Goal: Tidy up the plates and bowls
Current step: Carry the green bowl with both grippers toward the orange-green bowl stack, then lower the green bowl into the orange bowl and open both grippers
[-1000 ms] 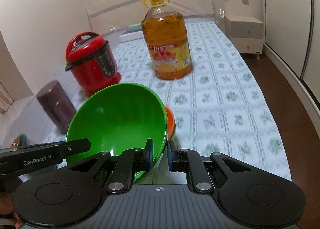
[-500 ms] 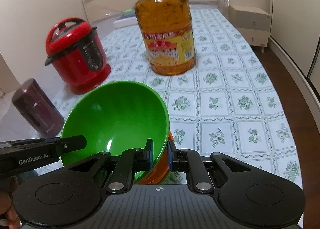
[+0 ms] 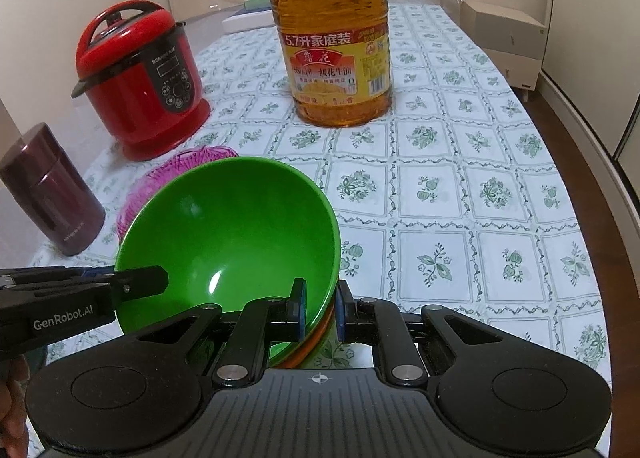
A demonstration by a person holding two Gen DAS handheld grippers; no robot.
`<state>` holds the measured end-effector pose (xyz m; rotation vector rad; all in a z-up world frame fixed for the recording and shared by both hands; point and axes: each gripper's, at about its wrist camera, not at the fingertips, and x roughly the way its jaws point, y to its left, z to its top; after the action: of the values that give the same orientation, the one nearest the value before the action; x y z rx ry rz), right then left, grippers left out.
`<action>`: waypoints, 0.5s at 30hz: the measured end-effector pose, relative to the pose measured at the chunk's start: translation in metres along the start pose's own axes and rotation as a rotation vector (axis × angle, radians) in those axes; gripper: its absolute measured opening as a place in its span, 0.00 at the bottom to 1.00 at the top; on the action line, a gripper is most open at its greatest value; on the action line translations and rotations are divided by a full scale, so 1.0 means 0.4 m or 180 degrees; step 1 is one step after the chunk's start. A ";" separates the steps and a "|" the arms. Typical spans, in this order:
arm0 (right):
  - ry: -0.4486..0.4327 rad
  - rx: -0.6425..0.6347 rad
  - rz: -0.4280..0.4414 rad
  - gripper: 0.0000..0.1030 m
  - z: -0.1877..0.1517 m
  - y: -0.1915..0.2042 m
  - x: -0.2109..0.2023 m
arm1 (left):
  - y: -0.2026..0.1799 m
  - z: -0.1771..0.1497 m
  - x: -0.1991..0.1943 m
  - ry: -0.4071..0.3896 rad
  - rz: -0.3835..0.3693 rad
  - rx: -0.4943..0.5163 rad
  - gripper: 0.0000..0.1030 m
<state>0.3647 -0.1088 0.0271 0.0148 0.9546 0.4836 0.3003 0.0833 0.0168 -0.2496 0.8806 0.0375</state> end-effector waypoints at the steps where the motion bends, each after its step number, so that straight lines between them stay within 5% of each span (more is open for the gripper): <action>1: -0.0001 0.0000 0.0002 0.14 0.000 -0.002 0.000 | -0.002 -0.001 -0.001 -0.0006 0.0008 0.0017 0.14; 15: -0.0079 0.0085 0.0021 0.15 0.000 -0.010 -0.004 | 0.002 -0.014 -0.015 -0.0094 0.0094 0.0137 0.21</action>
<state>0.3655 -0.1131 0.0274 0.0478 0.9369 0.4757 0.2920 0.0832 0.0180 -0.1953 0.8548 0.0495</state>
